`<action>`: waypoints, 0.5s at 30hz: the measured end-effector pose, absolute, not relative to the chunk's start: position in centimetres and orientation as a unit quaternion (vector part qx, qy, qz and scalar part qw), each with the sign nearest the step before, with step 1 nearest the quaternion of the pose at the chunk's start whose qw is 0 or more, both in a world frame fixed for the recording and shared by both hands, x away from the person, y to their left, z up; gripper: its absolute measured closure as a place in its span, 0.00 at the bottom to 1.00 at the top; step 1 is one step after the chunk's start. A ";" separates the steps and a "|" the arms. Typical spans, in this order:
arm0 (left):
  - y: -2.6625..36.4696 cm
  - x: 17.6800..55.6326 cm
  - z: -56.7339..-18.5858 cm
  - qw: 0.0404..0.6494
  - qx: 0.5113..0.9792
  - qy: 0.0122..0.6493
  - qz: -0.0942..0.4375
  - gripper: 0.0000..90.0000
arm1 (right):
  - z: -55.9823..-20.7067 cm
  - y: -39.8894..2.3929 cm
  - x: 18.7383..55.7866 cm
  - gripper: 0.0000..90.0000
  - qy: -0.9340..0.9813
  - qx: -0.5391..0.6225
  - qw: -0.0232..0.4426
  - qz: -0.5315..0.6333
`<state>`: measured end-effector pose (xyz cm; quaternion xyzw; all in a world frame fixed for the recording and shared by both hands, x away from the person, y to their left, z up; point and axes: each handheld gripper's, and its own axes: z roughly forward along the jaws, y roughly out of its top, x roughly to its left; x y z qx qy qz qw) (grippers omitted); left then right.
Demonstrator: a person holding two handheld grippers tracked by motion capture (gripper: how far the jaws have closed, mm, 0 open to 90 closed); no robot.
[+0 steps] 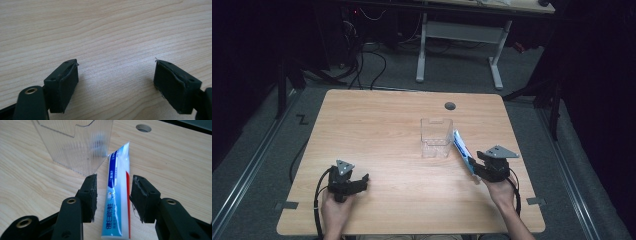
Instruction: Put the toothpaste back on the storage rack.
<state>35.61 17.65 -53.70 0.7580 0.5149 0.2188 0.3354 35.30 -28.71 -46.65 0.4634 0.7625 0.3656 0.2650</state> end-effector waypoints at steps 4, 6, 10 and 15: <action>17.6 35.6 -53.7 0.335 0.758 0.515 0.219 0.22 | -46.4 -29.0 35.7 0.63 0.760 0.467 0.264 0.366; 17.6 35.6 -53.7 0.335 0.758 0.515 0.219 0.22 | -46.2 -29.1 36.2 0.63 0.762 0.469 0.261 0.362; 17.6 35.6 -53.7 0.335 0.758 0.515 0.219 0.22 | -45.9 -29.5 37.1 0.64 0.760 0.478 0.254 0.359; 17.7 35.6 -53.7 0.336 0.758 0.515 0.219 0.22 | -45.7 -29.4 38.1 0.64 0.766 0.479 0.251 0.348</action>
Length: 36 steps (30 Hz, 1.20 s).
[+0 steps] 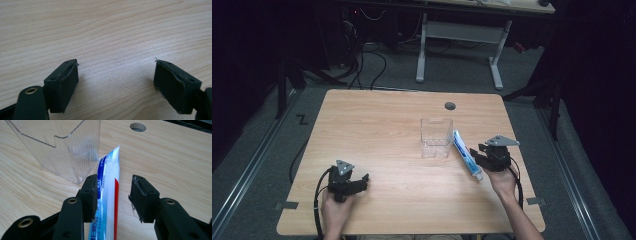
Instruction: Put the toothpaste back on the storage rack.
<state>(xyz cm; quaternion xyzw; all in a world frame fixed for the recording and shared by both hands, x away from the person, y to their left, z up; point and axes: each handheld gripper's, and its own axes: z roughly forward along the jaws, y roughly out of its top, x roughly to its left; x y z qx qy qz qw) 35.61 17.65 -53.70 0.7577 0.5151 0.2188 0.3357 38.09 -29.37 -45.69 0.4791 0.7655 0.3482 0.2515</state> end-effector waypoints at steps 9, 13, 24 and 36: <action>17.7 35.6 -53.7 0.336 0.758 0.515 0.219 0.22 | -44.9 -28.7 39.7 0.63 0.771 0.475 0.254 0.340; 17.7 35.6 -53.7 0.336 0.758 0.515 0.219 0.22 | -44.5 -28.2 40.1 0.63 0.772 0.469 0.259 0.342; 17.7 35.6 -53.7 0.336 0.757 0.515 0.219 0.22 | -44.6 -26.5 42.4 0.61 0.793 0.461 0.239 0.319; 17.7 35.6 -53.7 0.336 0.757 0.515 0.219 0.22 | -46.8 -26.0 44.2 0.53 0.802 0.479 0.209 0.290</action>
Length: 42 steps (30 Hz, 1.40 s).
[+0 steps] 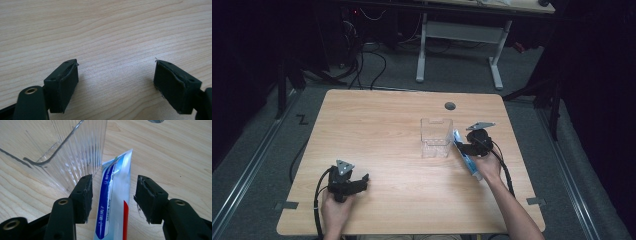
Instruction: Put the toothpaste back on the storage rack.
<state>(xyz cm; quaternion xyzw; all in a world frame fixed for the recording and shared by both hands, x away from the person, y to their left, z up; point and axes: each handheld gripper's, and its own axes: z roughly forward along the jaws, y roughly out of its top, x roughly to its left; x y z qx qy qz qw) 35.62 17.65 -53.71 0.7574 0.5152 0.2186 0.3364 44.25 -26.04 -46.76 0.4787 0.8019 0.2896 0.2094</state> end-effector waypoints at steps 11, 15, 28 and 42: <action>17.6 35.6 -53.7 0.335 0.757 0.516 0.221 0.22 | -48.1 -25.8 45.3 0.53 0.805 0.491 0.190 0.275; 17.6 35.6 -53.7 0.335 0.757 0.516 0.220 0.22 | -48.5 -25.6 45.6 0.54 0.806 0.495 0.184 0.269; 17.6 35.6 -53.7 0.336 0.758 0.515 0.218 0.22 | -49.1 -25.8 46.5 0.56 0.805 0.509 0.166 0.257; 17.6 35.6 -53.7 0.336 0.757 0.516 0.219 0.22 | -49.4 -26.0 47.3 0.54 0.799 0.526 0.146 0.253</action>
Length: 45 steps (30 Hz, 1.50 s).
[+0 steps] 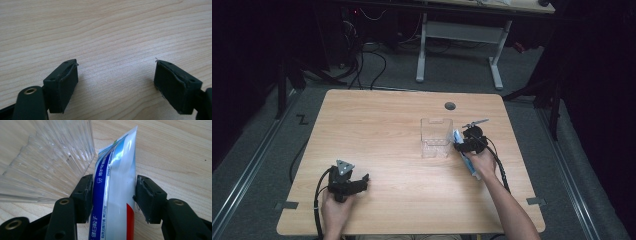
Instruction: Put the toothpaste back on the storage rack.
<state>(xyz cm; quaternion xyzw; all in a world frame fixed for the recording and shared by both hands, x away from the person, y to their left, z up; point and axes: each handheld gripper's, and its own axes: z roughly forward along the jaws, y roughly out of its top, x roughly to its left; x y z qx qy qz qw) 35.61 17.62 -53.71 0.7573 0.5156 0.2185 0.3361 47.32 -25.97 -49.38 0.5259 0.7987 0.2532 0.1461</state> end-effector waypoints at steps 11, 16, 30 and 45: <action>17.6 35.6 -53.7 0.335 0.758 0.515 0.219 0.22 | -49.7 -26.0 47.6 0.54 0.798 0.532 0.137 0.249; 17.6 35.6 -53.7 0.335 0.758 0.515 0.219 0.22 | -49.9 -25.8 47.7 0.54 0.799 0.533 0.137 0.242; 17.6 35.6 -53.7 0.335 0.758 0.515 0.219 0.22 | -50.3 -26.0 47.8 0.62 0.794 0.542 0.130 0.241; 17.7 35.6 -53.7 0.335 0.758 0.515 0.218 0.22 | -49.8 -26.8 47.6 0.79 0.794 0.544 0.121 0.244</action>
